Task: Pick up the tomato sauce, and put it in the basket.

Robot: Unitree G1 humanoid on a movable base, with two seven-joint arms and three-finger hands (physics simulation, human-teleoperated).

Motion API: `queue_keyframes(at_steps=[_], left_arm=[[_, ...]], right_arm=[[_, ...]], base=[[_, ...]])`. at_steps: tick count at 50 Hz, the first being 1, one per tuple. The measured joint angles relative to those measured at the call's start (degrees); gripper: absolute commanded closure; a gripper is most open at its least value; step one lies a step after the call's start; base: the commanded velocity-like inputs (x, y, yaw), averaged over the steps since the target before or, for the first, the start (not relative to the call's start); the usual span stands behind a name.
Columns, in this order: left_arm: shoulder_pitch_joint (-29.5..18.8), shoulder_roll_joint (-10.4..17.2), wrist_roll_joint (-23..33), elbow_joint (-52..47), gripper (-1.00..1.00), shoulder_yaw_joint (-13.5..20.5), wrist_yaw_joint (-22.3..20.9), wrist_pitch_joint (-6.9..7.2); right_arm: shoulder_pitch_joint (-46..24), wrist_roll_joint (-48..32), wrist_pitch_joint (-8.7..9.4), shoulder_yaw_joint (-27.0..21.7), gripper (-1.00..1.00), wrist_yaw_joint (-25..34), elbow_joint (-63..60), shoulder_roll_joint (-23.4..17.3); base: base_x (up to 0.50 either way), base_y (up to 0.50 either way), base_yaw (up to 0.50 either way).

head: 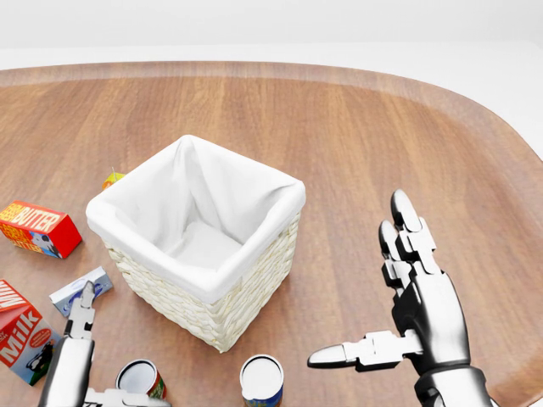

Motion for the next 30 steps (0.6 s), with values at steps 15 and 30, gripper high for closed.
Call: queue_keyframes(at_steps=[15, 30], left_arm=[[-1.21, 0.29, -0.52, 3.02, -1.00, -0.15, 0.76, -0.77], [-2.21, 0.47, -0.77, 5.44, -1.00, -0.54, 1.44, -1.65]], right_arm=[[-0.09, -0.01, 0.00, 0.00, -1.00, 0.00, 0.13, -0.01], [-0.03, -0.09, 0.00, 0.05, -1.00, 0.06, 0.39, -0.01]], base=[[0.00, 0.00, 0.00], [0.00, 0.00, 0.00]])
